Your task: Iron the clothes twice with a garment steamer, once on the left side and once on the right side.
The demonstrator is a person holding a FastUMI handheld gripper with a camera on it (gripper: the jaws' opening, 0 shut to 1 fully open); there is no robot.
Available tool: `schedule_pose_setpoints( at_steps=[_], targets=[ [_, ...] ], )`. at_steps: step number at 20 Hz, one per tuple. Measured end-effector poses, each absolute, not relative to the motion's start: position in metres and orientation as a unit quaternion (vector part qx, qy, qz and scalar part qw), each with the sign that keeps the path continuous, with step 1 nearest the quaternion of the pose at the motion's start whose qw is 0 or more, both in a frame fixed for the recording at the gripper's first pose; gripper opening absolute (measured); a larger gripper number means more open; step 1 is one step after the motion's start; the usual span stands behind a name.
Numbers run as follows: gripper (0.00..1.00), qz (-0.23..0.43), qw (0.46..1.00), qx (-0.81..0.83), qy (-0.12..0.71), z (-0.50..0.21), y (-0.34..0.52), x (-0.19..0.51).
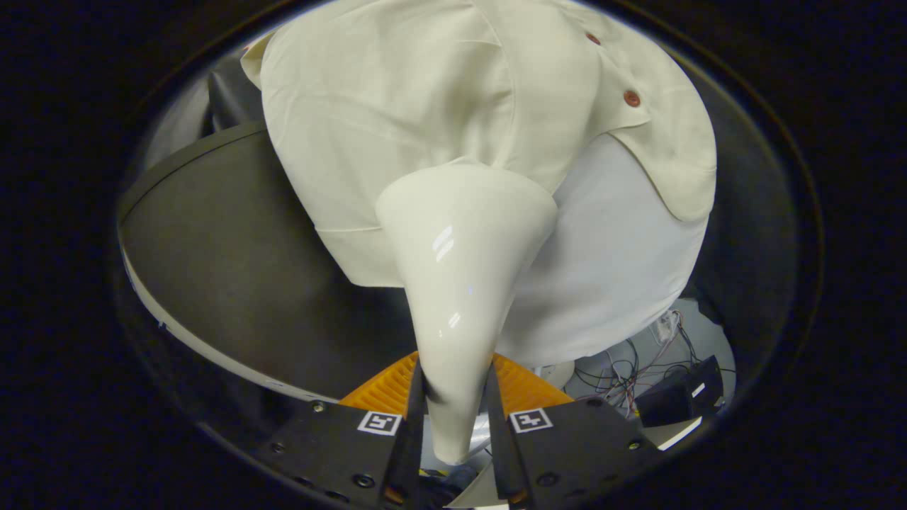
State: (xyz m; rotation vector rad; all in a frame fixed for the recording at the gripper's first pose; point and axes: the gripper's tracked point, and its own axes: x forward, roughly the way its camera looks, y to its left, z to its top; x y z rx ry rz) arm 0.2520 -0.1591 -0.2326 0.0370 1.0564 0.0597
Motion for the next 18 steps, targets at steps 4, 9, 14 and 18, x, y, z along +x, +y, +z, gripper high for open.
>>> schedule_pose_setpoints(
  at_steps=[4,9,14,18],
  targets=[
    [0.42,0.032,0.873,0.015,0.487,-0.224,-0.16,0.251],
    [0.41,0.049,0.897,0.014,0.439,-0.196,-0.163,0.259],
    [0.41,0.064,0.928,-0.003,0.368,-0.148,-0.166,0.28],
    [0.41,0.066,0.949,-0.017,0.307,-0.081,-0.168,0.307]
  ],
)
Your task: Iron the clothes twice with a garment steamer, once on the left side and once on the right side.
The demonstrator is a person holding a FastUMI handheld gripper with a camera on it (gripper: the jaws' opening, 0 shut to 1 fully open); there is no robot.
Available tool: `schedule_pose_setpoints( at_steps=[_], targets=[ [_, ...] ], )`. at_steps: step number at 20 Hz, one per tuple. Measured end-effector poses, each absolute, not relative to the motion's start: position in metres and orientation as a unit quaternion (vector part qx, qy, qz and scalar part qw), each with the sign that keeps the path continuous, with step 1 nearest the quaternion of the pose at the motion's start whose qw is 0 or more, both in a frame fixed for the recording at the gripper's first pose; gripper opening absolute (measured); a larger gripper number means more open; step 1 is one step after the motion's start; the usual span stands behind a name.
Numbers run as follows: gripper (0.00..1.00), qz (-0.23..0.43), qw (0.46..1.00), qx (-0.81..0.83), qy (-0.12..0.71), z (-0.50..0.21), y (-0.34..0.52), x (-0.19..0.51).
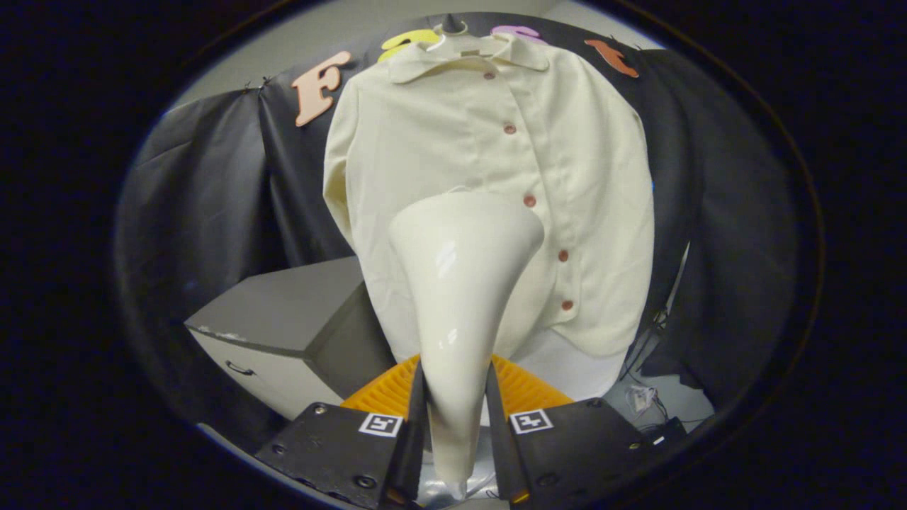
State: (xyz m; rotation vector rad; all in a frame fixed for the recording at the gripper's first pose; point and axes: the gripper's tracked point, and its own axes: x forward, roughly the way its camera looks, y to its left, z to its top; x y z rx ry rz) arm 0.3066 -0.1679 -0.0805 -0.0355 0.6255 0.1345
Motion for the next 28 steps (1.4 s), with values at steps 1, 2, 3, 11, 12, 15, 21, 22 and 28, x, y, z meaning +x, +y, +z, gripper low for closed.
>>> schedule_pose_setpoints(
  at_steps=[1,2,3,11,12,15,21,22,28],
  targets=[
    [0.41,0.062,0.953,-0.016,0.297,-0.059,-0.171,0.313],
    [0.41,0.057,0.957,-0.013,0.286,-0.04,-0.175,0.321],
    [0.41,0.052,0.96,-0.011,0.277,-0.024,-0.184,0.326],
    [0.41,0.003,0.98,-0.01,0.199,0.07,-0.211,0.397],
    [0.41,-0.006,0.983,-0.014,0.186,0.08,-0.216,0.405],
    [0.41,-0.036,0.987,-0.006,0.156,0.097,-0.227,0.439],
    [0.41,-0.052,0.984,0.005,0.171,0.084,-0.254,0.466],
    [0.41,-0.056,0.983,0.002,0.176,0.079,-0.259,0.468],
    [0.41,-0.066,0.974,-0.014,0.214,0.053,-0.277,0.465]
  ],
)
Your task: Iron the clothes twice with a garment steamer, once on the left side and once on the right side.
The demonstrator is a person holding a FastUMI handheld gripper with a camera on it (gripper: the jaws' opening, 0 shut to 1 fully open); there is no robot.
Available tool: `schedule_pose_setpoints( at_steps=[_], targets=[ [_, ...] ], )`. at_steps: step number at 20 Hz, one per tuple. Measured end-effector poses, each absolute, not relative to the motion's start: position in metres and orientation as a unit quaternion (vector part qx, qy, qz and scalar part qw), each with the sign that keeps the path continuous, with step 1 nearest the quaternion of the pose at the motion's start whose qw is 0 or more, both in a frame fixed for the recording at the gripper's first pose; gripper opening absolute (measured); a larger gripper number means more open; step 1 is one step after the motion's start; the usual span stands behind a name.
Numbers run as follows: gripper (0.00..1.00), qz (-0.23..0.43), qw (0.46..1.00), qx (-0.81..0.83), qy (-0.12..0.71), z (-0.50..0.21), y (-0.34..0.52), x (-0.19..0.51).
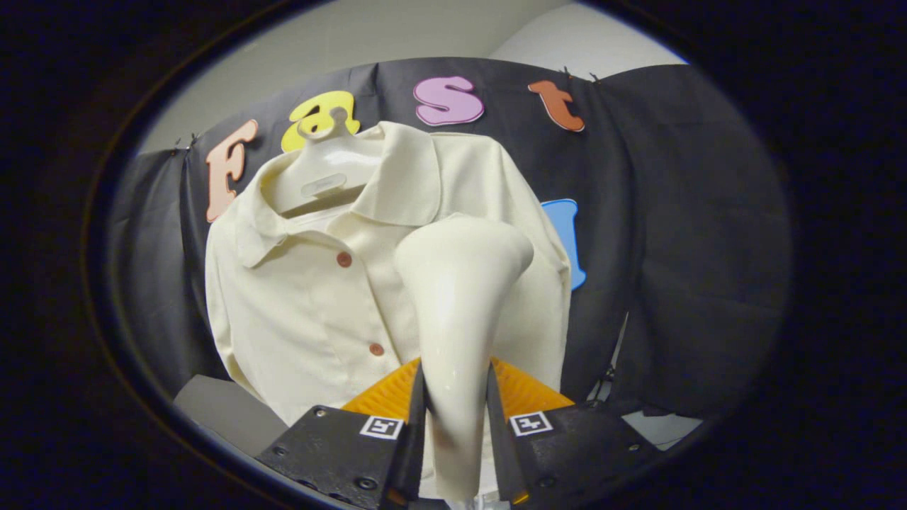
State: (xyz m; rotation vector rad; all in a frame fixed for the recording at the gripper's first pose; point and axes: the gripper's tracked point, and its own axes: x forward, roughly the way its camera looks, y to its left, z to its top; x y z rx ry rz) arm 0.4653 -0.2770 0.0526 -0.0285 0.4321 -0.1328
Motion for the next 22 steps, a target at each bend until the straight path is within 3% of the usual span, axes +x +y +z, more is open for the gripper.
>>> schedule_pose_setpoints(
  at_steps=[10,22],
  targets=[
    [0.41,-0.088,0.964,-0.001,0.249,-0.004,-0.306,0.435],
    [0.41,-0.095,0.942,0.014,0.32,-0.123,-0.346,0.372]
  ],
)
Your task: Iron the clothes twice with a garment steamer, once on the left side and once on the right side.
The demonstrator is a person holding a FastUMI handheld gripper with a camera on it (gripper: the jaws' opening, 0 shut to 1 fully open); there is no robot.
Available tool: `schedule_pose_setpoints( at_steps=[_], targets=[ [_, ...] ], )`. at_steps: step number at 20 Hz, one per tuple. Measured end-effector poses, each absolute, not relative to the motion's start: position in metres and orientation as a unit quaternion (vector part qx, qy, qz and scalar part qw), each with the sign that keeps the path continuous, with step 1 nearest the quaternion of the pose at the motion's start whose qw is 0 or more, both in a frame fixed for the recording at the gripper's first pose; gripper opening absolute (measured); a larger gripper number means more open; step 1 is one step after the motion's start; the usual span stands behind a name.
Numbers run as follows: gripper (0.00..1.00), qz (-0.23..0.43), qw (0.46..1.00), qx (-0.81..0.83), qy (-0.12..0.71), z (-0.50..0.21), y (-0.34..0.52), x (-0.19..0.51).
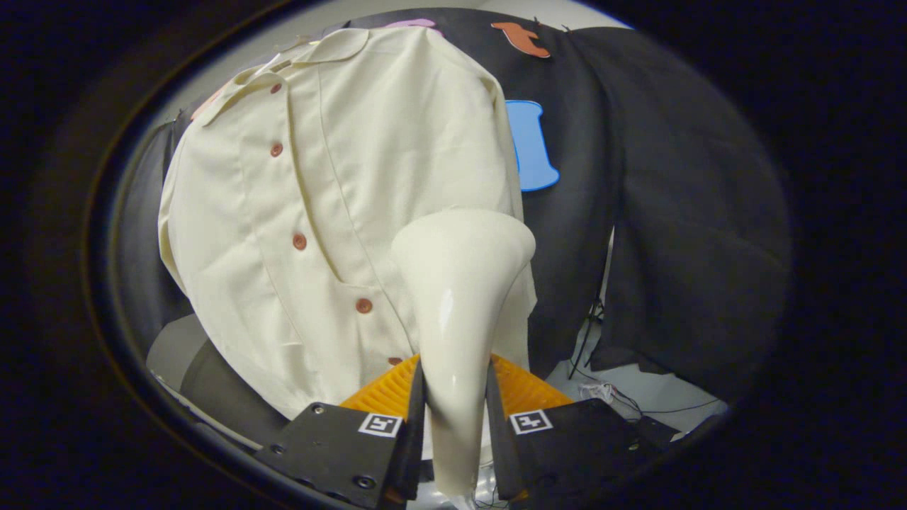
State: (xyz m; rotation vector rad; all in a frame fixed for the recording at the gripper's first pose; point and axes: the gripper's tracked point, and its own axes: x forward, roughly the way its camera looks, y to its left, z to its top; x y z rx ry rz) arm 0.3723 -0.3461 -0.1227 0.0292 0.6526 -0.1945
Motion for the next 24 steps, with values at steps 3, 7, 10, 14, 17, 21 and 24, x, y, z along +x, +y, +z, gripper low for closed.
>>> schedule_pose_setpoints(
  at_steps=[3,7,10,14,17,21,24],
  targets=[
    [0.41,-0.093,0.941,0.03,0.325,-0.143,-0.351,0.362],
    [0.41,-0.091,0.935,0.086,0.333,-0.178,-0.35,0.344],
    [0.41,-0.091,0.93,0.115,0.336,-0.208,-0.353,0.331],
    [0.41,-0.095,0.926,0.132,0.34,-0.243,-0.362,0.311],
    [0.41,-0.094,0.927,0.136,0.337,-0.254,-0.365,0.302],
    [0.41,-0.101,0.926,0.139,0.335,-0.254,-0.367,0.292],
    [0.41,-0.105,0.929,0.146,0.324,-0.244,-0.364,0.285]
  ],
)
